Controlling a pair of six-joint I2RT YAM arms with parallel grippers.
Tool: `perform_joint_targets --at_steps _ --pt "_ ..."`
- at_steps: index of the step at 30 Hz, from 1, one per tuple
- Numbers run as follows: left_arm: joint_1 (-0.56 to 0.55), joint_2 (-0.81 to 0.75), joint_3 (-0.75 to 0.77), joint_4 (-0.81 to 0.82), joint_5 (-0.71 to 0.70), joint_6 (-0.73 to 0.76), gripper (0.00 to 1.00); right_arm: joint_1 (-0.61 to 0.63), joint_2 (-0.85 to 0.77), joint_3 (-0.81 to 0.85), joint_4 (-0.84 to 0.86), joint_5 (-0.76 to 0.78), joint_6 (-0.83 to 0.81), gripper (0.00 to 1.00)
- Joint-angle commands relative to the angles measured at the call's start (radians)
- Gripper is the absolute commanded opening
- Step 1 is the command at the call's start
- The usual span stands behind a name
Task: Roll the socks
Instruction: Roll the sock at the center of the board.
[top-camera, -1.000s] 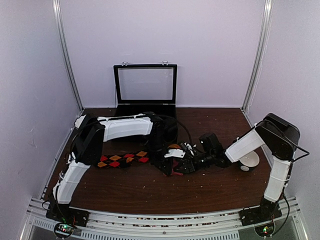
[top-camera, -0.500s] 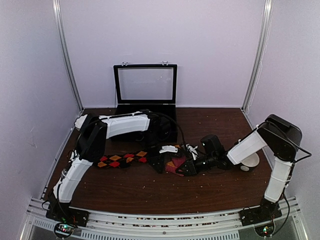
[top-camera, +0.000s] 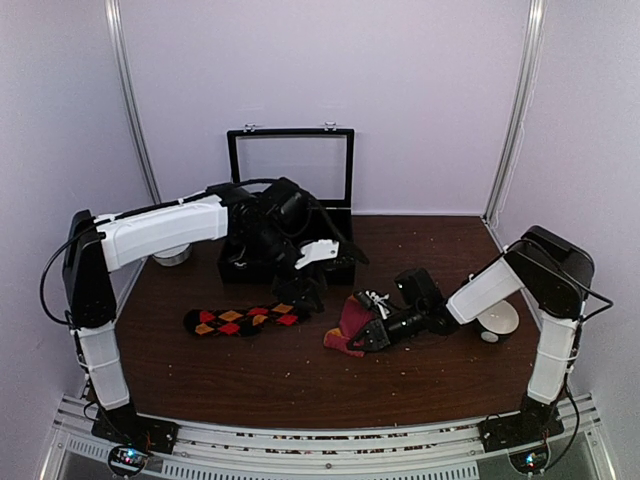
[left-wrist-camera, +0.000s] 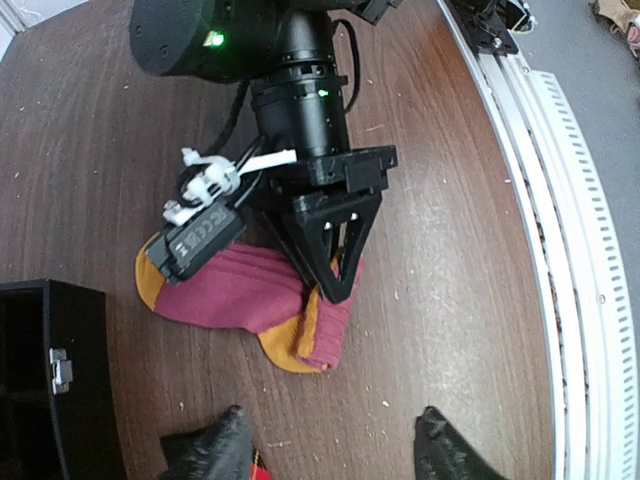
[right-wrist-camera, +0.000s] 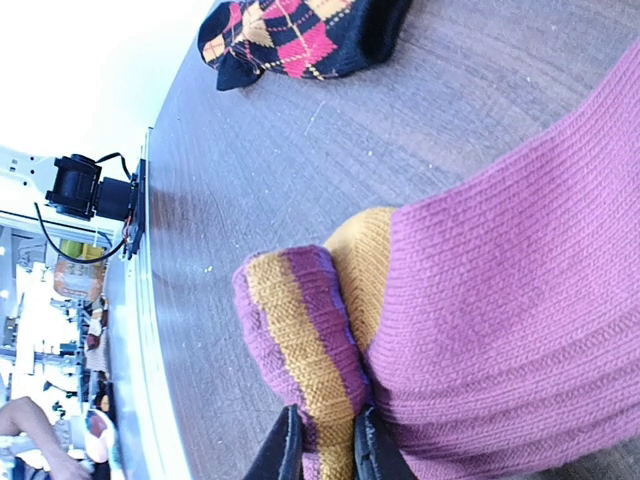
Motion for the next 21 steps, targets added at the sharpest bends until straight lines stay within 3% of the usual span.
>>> perform_joint_targets --at_steps 1,6,12,21 --pt "-0.005 0.087 -0.041 0.083 0.046 0.051 0.52 -0.004 0.101 -0.008 -0.345 0.121 0.0 0.19" --pt "-0.02 0.184 -0.025 0.1 0.059 0.101 0.42 -0.01 0.121 0.007 -0.383 0.163 0.002 0.2" --pt "-0.039 0.201 -0.068 0.206 0.012 0.131 0.45 -0.021 0.161 0.018 -0.369 0.148 0.018 0.21" --pt "-0.068 0.289 0.005 0.171 -0.029 0.117 0.48 -0.024 0.164 0.028 -0.371 0.135 0.007 0.21"
